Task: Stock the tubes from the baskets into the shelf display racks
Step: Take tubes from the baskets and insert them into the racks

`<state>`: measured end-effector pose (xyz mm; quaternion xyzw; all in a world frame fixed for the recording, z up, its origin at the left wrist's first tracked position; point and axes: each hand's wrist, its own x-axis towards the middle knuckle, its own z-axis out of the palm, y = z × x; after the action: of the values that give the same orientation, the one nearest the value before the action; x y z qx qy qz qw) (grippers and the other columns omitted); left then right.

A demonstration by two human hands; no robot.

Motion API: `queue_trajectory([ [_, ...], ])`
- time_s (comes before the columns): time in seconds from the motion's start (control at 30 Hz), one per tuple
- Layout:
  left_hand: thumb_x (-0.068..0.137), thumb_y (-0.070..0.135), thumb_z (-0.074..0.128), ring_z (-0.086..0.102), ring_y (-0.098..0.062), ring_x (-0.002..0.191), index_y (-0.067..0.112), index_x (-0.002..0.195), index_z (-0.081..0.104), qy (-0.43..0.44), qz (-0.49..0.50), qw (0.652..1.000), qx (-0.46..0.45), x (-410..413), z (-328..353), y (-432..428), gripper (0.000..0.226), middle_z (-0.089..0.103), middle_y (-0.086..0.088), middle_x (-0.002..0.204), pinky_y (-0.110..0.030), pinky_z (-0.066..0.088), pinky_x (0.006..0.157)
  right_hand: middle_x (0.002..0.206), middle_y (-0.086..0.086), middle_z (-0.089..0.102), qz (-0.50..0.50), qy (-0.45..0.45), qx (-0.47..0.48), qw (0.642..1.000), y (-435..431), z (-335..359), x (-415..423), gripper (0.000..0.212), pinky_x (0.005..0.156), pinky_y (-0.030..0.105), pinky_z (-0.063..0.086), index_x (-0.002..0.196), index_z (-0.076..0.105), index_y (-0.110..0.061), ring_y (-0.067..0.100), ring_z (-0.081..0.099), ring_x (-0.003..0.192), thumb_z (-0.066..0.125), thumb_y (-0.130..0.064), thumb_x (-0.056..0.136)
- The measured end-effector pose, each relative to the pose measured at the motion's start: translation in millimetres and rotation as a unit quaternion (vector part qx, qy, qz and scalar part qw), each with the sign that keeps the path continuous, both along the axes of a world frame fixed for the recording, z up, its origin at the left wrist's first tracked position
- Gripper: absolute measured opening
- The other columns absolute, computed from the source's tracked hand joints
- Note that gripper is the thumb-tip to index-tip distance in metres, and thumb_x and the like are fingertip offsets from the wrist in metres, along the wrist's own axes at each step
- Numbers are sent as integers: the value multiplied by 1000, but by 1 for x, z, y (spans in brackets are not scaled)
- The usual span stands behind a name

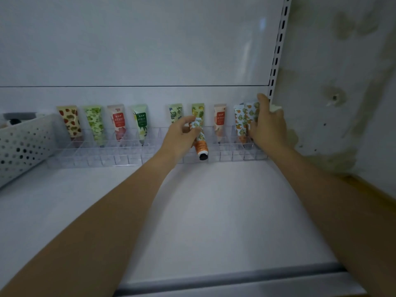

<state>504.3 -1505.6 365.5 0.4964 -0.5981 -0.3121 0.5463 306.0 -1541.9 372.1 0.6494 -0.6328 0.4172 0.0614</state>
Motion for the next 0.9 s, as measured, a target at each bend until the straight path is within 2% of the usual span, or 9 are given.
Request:
queue_trajectory([
  [0.1,93,15,51,54,-19,91,15,131,48,-1,2,1000,0,-1,0,0,38,51,-10,109,-26,49,80,131,23,42,-40,107,0,994,-2,-9,1,82,89,41,36,149,3,-12,38,40,113,57,-9,87],
  [0.23,93,17,52,55,-19,94,17,131,48,-15,2,1000,-4,0,-1,-2,38,52,-11,113,-29,49,85,152,21,14,-44,166,-27,985,1,-15,3,83,99,45,31,148,10,-8,40,32,124,62,-8,83],
  [0.37,93,17,53,56,-12,77,16,131,48,-30,-22,999,-18,3,1,-3,38,55,-12,111,-19,50,69,153,21,5,-57,176,-11,983,2,-12,6,82,100,46,30,147,16,-6,41,29,126,64,-20,82],
  [0.47,93,17,52,56,-7,71,14,133,47,-18,-25,999,-13,2,1,-3,40,55,-12,110,-10,49,59,152,20,11,-47,196,-12,979,8,-14,6,69,101,41,29,144,25,-5,38,31,126,58,-21,86],
  [0.53,94,15,51,57,-7,71,11,134,46,2,-30,1000,-5,0,1,-1,40,55,-12,109,-10,51,59,143,19,31,17,162,-65,984,14,-13,8,49,97,35,31,135,41,-4,33,39,120,52,-16,90],
  [0.6,94,11,49,58,-7,70,9,135,45,18,-38,999,0,-3,2,0,41,55,-12,107,-9,52,58,116,13,56,117,47,-92,988,22,-11,14,29,83,25,36,118,58,-3,23,51,100,50,-14,92],
  [0.7,95,7,47,61,-9,73,5,136,42,32,-64,997,-6,-6,1,3,42,57,-13,107,-9,52,59,88,-12,58,253,-104,29,961,37,-13,33,26,65,16,39,113,60,-17,5,53,78,54,-32,92],
  [0.8,94,7,49,63,-12,79,5,135,44,15,-79,996,-31,-7,-2,5,41,62,-14,104,-11,54,67,101,-9,60,307,-135,120,934,42,-20,47,44,73,21,49,124,50,-25,6,59,88,62,-42,84],
  [0.9,94,5,48,63,-10,78,4,135,43,28,-89,994,-50,-7,-2,6,41,63,-7,94,-12,54,66,109,0,59,321,-163,125,924,41,-18,50,54,66,19,51,132,41,-24,8,60,87,64,-33,84],
])
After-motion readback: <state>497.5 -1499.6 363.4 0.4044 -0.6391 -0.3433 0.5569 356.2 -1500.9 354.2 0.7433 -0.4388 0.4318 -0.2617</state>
